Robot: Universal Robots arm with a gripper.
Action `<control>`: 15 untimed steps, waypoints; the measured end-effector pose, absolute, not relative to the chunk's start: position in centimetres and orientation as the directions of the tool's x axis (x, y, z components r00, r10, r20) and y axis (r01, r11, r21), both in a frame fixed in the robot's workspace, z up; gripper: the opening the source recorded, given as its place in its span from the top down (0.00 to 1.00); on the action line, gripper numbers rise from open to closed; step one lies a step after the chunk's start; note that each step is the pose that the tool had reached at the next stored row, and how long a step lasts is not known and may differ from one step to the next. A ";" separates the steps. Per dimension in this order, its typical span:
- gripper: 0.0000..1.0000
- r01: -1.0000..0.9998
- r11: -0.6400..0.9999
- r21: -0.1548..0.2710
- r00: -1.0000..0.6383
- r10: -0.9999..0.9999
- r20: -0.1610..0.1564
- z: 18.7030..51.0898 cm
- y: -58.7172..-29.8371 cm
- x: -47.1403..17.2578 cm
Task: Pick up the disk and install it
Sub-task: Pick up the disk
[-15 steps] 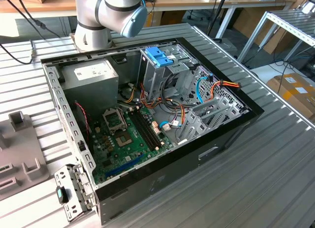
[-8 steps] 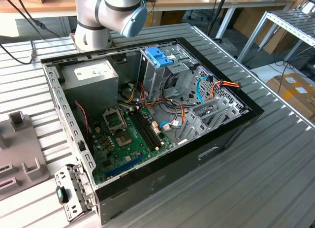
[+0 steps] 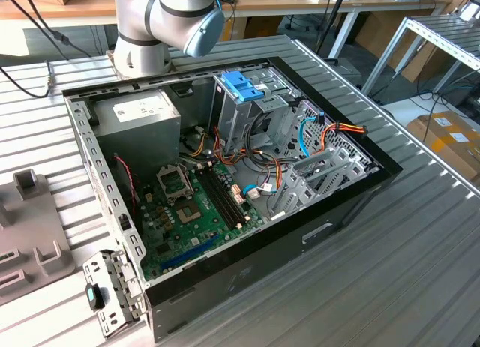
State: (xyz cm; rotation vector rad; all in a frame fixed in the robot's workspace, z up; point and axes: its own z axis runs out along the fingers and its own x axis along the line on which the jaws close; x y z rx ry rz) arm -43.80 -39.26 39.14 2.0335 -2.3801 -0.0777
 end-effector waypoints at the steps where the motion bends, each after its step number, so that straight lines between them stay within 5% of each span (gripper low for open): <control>1: 0.58 -0.987 0.155 0.044 -0.157 -0.987 -0.024 39.1 -39.2 -43.8; 15: 0.58 -0.987 0.155 0.045 -0.157 -0.987 -0.029 38.8 -38.8 -43.8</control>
